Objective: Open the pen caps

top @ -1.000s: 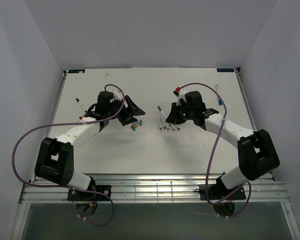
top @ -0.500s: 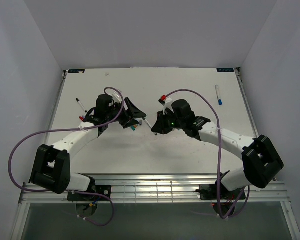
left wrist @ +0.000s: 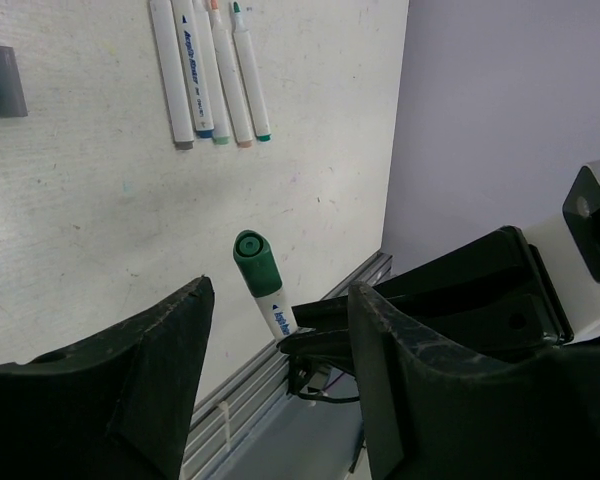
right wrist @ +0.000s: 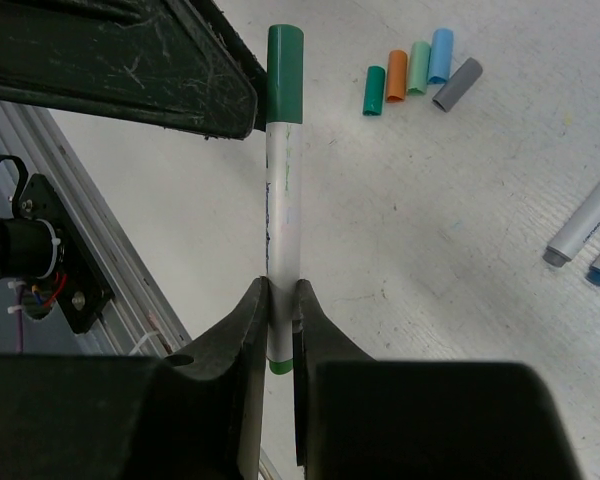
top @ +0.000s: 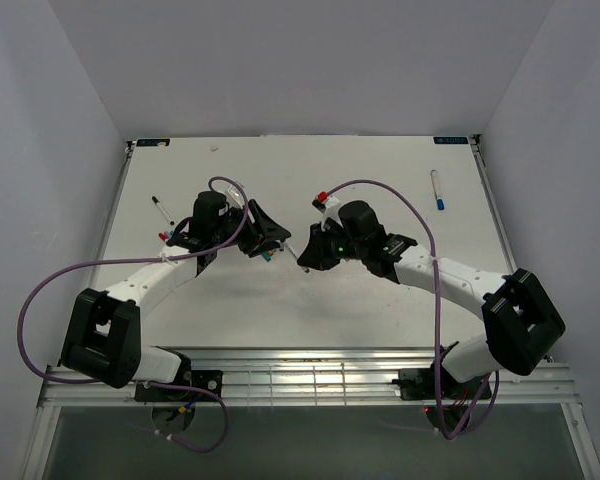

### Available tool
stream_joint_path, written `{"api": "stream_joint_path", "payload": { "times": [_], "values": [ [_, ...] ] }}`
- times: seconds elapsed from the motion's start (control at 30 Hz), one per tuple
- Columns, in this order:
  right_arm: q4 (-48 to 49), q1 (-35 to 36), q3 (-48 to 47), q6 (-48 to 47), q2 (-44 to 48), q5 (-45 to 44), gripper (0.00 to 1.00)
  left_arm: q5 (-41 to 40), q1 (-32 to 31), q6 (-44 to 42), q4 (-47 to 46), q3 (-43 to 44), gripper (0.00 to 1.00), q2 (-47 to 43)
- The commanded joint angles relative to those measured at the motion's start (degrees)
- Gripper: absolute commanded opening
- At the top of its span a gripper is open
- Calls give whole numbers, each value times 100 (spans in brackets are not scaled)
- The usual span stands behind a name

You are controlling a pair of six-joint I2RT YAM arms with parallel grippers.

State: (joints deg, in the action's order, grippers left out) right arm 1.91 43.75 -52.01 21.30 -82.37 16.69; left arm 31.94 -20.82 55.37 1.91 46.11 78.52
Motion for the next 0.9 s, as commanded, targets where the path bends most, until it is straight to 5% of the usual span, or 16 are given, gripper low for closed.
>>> {"api": "stream_joint_path", "payload": {
  "times": [0.0, 0.87],
  "values": [
    [292, 55, -283, 50, -95, 54, 8, -65, -28, -44, -112, -5, 63, -74],
    [310, 134, -310, 50, -60, 212, 8, -338, -28, -308, 11, 276, 48, 286]
  ]
}}
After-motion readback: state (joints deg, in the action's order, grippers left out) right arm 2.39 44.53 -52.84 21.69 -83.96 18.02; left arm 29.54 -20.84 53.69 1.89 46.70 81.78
